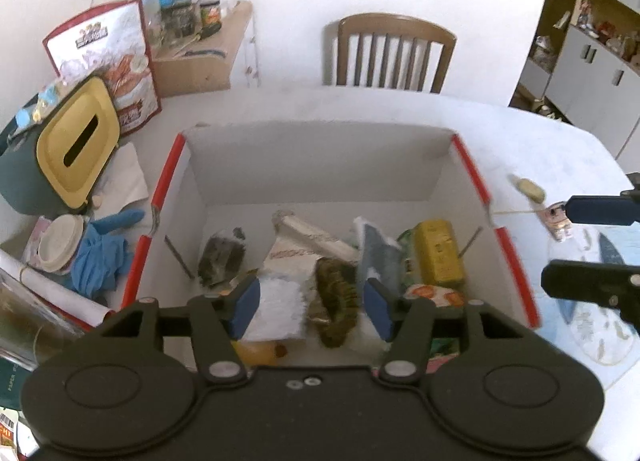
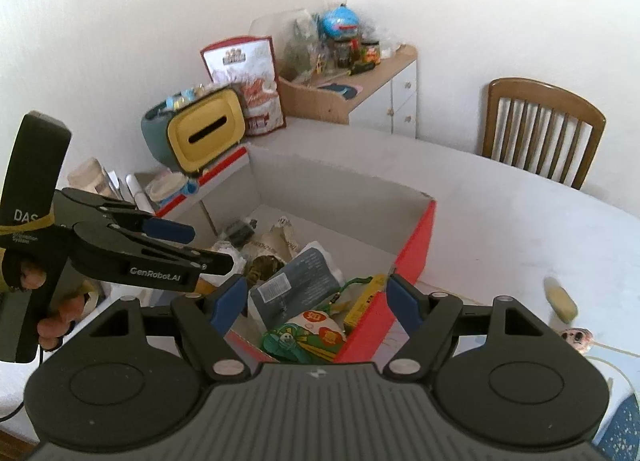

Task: Organize objects
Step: 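Move both tools back toward the sponge and keychain on the table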

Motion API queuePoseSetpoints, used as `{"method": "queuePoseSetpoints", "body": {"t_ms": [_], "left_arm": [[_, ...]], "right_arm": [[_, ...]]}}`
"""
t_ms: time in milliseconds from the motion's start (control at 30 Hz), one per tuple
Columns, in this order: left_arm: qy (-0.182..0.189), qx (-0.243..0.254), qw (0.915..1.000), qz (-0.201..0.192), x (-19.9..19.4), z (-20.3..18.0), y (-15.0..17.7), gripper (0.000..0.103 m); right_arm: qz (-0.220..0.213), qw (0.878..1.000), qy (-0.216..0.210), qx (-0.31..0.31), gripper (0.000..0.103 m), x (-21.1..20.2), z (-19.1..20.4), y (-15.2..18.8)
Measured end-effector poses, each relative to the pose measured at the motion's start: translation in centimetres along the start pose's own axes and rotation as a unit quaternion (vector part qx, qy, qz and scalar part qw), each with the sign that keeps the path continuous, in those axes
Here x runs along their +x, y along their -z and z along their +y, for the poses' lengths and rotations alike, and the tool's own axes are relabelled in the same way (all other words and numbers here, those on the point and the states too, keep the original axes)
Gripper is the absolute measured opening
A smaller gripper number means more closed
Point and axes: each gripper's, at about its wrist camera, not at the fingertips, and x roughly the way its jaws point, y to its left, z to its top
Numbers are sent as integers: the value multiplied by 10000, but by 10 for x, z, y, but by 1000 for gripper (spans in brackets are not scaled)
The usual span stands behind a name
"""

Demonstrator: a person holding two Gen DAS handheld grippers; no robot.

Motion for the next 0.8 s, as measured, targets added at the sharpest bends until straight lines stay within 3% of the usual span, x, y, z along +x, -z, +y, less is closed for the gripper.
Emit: {"method": "queuePoseSetpoints", "body": {"t_ms": [300,433,533,733,800], "left_arm": [[286,208,9989,-316,-27,-33,-4,63],[369,356,9976,-456,-35,-54,-6,84],[461,493,9964,-507,-37,-71,-8,85],[634,584,9945,-589,-35,-104,-15,101],[654,588,9942,-624,-30,-116,-19,102]], "right_arm": [[-277,9991,109,285,77,-41,-23,14],[-364,9987,209,282,84,-59,-34,27],[-399,9980,404,265,84,-71,-46,38],[-346,9950,777,531,84,-82,-81,59],[-327,9937,893,595,84,-84,-92,67]]}}
